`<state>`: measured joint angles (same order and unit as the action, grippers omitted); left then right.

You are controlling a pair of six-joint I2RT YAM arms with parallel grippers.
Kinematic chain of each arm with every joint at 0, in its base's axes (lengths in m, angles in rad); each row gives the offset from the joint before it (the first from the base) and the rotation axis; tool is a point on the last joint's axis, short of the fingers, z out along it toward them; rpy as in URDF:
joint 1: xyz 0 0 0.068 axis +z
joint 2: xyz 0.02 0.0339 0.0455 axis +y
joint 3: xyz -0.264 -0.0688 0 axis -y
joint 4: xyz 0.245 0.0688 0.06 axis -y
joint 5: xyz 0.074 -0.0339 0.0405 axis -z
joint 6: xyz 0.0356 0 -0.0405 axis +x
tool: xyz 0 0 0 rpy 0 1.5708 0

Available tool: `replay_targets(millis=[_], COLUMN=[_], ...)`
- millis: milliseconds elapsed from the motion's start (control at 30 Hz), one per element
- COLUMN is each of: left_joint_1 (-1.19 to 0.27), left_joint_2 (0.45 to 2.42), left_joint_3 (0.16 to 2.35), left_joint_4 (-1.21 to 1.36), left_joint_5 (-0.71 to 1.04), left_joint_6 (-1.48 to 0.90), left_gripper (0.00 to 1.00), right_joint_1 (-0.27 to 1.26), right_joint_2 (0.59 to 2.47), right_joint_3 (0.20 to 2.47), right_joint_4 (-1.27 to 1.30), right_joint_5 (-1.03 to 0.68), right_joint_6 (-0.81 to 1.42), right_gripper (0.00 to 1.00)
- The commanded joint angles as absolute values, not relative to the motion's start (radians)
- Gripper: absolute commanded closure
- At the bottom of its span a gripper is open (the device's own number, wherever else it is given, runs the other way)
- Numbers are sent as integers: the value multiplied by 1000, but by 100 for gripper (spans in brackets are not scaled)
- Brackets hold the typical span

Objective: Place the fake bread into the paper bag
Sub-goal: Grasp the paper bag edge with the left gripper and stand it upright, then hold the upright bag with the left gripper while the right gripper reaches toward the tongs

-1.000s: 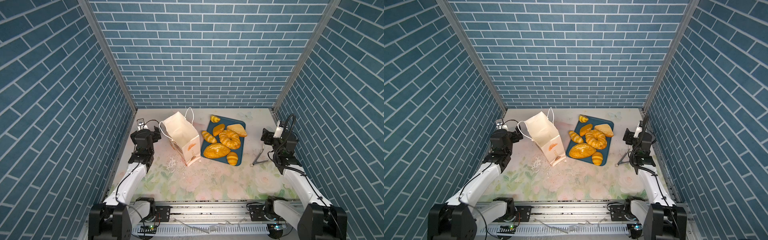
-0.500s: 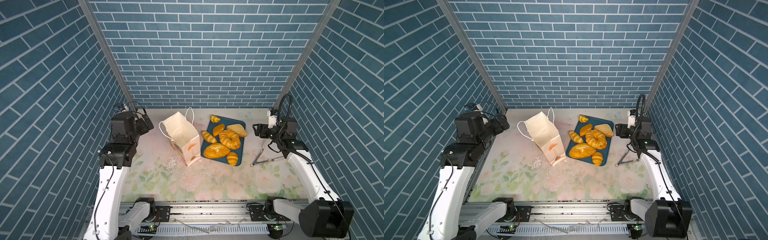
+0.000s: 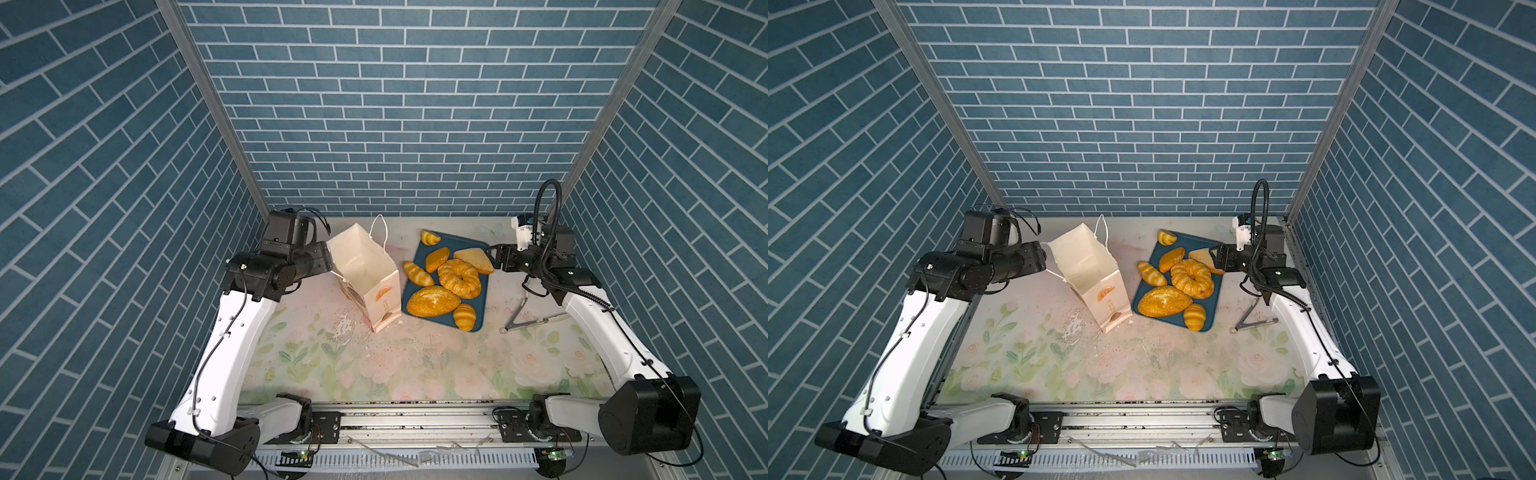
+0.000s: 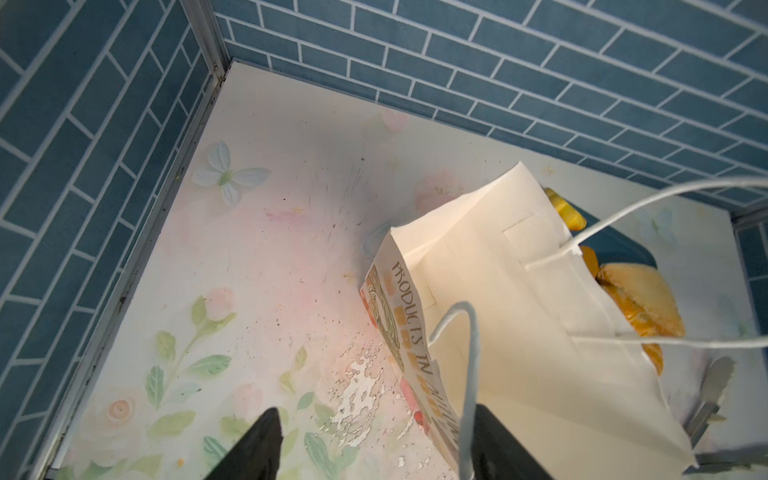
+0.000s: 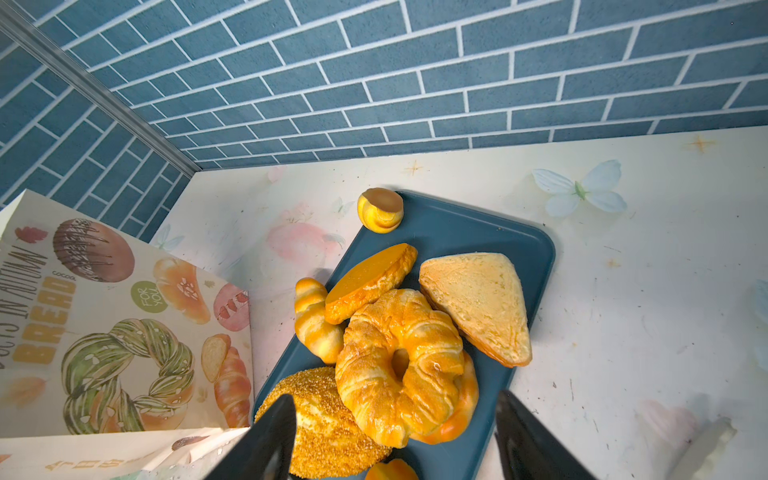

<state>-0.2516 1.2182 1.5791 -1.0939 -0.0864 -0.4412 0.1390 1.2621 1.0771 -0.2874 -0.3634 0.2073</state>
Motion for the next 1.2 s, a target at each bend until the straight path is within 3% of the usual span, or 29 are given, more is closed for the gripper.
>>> replay_targets(millis=[0,167,300,833,1167], left_joint_1=[-258,-228,-198,-138,-112], left_joint_2=[1243,1325,1414,1665,1620], left_joint_3=[1563,1589,1679,1956,1888], left_joint_4=[-1077,-993,-1028,-1072,-1025], left_joint_5=[-25,125,163,297,274], left_joint_6=[-421,-346,-276,-49,-90], left_gripper=[43,80,99,100,99], right_joint_1=[143,144,145,145,146], right_joint_2=[1248,1253,1245,1190,1231], right_joint_3=[1050,1062,1065,1024,1051], right_joint_4=[-284,-311,-351,-338,-361], right_joint_5=[-347,-314,-271,-219,-233], right_joint_6=[238,264,272,294,314], right_gripper=[26,28,30,32,32])
